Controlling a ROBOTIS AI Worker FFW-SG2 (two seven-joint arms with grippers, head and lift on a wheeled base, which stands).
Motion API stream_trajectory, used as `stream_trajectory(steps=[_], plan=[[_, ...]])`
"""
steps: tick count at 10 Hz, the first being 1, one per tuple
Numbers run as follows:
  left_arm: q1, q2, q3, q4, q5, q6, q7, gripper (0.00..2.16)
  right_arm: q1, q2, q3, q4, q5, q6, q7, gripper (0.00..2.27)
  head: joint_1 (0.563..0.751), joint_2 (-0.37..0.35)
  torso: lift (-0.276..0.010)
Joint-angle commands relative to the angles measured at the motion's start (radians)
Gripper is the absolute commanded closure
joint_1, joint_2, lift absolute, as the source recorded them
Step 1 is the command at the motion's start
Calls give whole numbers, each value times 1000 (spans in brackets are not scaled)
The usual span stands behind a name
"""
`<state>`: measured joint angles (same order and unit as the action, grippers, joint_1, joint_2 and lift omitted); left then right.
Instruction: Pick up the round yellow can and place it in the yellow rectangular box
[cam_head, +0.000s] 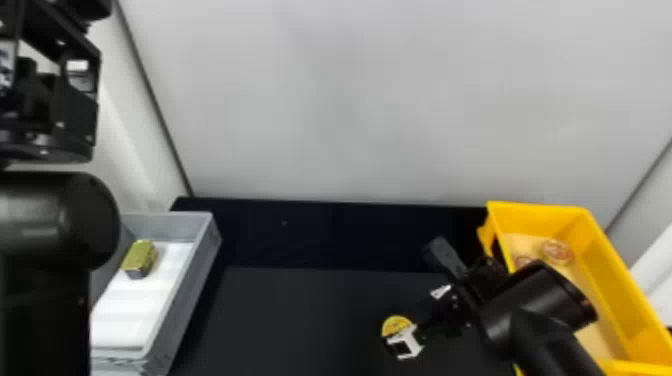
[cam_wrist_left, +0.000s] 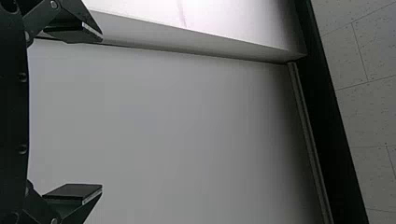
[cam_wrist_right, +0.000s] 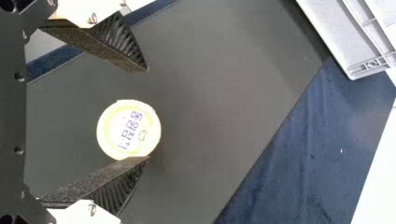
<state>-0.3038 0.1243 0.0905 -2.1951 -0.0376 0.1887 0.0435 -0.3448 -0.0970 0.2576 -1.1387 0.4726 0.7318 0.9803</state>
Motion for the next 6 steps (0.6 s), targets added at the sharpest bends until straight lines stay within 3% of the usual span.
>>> stream_trajectory(steps=[1,6], plan=[[0,0,-1,0,1,-1,-1,140,-5,-3,-3,4,0,-12,3,128,663,54,10],[0,-3,0,0,1,-1,-1,140,-5,-6,-9,33,0,-37,7,128,663,54,10]])
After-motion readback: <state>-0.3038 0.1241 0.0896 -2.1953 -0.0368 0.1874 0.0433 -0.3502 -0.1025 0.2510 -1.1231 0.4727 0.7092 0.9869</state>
